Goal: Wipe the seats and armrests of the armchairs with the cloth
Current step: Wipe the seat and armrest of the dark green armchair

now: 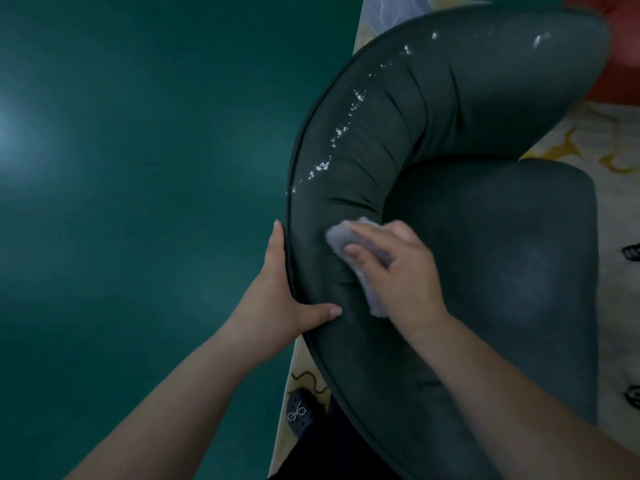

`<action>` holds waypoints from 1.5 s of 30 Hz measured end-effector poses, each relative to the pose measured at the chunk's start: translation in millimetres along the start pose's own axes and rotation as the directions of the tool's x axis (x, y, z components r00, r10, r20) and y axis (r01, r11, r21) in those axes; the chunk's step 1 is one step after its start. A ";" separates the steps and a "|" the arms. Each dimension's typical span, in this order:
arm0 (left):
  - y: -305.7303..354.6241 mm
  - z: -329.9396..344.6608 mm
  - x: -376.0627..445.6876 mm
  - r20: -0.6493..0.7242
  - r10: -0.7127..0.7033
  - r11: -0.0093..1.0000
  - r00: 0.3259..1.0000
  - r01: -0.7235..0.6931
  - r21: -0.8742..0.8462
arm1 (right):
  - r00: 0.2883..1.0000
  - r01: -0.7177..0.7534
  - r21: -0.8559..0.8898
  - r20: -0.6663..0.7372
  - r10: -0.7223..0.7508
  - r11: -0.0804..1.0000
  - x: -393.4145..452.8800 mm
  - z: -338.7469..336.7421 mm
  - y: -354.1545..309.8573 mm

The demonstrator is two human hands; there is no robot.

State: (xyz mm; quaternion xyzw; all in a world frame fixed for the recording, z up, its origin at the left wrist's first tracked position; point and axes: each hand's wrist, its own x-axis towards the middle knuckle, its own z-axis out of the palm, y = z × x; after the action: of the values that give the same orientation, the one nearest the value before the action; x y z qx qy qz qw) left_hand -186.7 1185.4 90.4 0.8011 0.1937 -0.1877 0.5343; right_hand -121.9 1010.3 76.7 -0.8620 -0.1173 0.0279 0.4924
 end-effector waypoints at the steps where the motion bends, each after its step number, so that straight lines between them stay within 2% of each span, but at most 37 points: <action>1: 0.8 -1.4 0.5 0.007 0.000 1.000 1.000 0.000 -0.008 | 0.994 -0.090 0.047 -0.055 0.093 0.995 -0.6 -5.8 6.7; 3: 2.6 -2.7 0.7 0.017 -0.008 1.000 1.000 0.008 -0.010 | 0.979 -0.157 0.130 -0.110 0.172 0.979 0.2 -6.4 6.5; 5: 3.9 -2.5 1.6 0.010 -0.011 1.000 1.000 0.011 0.004 | 0.998 -0.058 0.183 -0.029 0.064 0.981 3.1 5.8 -9.6; 7: 3.4 -2.2 1.9 -0.007 -0.013 0.999 1.000 0.013 0.030 | 0.990 0.094 0.105 0.093 -0.104 0.990 1.5 18.7 -19.6; 8: 3.3 -2.3 1.9 -0.012 -0.013 0.999 1.000 0.014 0.033 | 0.987 0.114 0.074 0.107 -0.122 0.991 1.6 20.0 -18.3; 11: 4.7 -4.6 2.2 0.008 -0.010 1.000 1.000 0.009 0.024 | 0.999 -0.050 0.104 -0.011 0.051 0.993 5.7 5.7 -1.2; 13: 7.1 -6.3 1.8 0.017 -0.013 1.000 1.000 0.013 0.022 | 0.981 -0.147 0.125 -0.106 0.160 0.981 7.2 -0.8 4.9; 15: 10.1 -7.1 2.1 0.017 0.003 1.000 1.000 -0.003 0.020 | 0.985 -0.113 0.175 -0.111 0.134 0.978 9.9 2.9 -1.9; 18: 13.2 -7.8 4.1 -0.008 0.018 1.000 1.000 -0.018 0.019 | 0.999 0.009 0.159 0.041 -0.016 0.987 10.5 11.3 -6.8; 20: 13.9 -8.9 7.3 -0.027 0.014 1.000 1.000 -0.014 0.013 | 0.997 -0.074 0.193 0.025 0.071 0.978 16.1 3.8 -0.9; 22: 13.6 -11.3 10.8 -0.028 0.004 1.000 1.000 -0.004 0.007 | 0.982 -0.156 0.206 -0.077 0.175 0.966 24.9 -6.0 4.2; 24: 14.2 -14.2 14.3 -0.016 -0.001 1.000 1.000 0.001 -0.002 | 0.980 -0.125 0.185 -0.129 0.150 0.975 35.9 -8.1 -2.7; 27: 15.3 -20.4 22.6 0.001 0.002 0.999 1.000 -0.002 0.042 | 0.999 0.047 0.112 -0.009 -0.046 0.993 49.8 7.7 -32.8; 29: 17.3 -26.6 31.2 -0.002 0.015 0.996 1.000 -0.015 0.091 | 0.980 0.183 -0.084 0.095 -0.175 0.980 53.5 18.8 -47.9; 31: 21.9 -35.1 41.3 0.005 0.014 0.993 1.000 -0.015 0.115 | 0.965 0.253 -0.278 0.141 -0.221 0.927 55.7 27.5 -52.3; 35: 28.7 -55.1 60.9 0.072 0.057 0.990 0.996 -0.066 0.126 | 0.972 0.231 -0.404 0.052 -0.230 0.885 70.8 43.5 -58.3; 37: 30.9 -62.8 69.4 0.118 0.084 0.988 0.989 -0.098 0.116 | 0.981 0.170 -0.424 -0.013 -0.193 0.890 87.5 49.7 -63.5; 41: 35.6 -78.3 87.9 0.235 0.080 0.993 0.969 -0.098 0.069 | 0.970 -0.027 -0.212 -0.241 -0.026 0.977 103.0 37.4 -62.0; 42: 36.8 -82.4 92.7 0.261 0.082 0.993 0.962 -0.102 0.063 | 0.971 -0.037 -0.195 -0.237 -0.010 0.980 96.3 34.7 -62.1; 45: 38.9 -93.3 106.0 0.338 0.091 0.994 0.937 -0.107 0.031 | 0.993 -0.002 -0.333 -0.113 -0.038 0.943 68.0 45.5 -69.9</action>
State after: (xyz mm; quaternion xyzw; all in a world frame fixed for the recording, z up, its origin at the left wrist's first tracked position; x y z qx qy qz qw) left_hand -67.5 1269.9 100.5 0.7789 0.0545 -0.2991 0.5485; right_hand -75.5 1098.3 117.7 -0.9317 -0.0987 -0.0477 0.3464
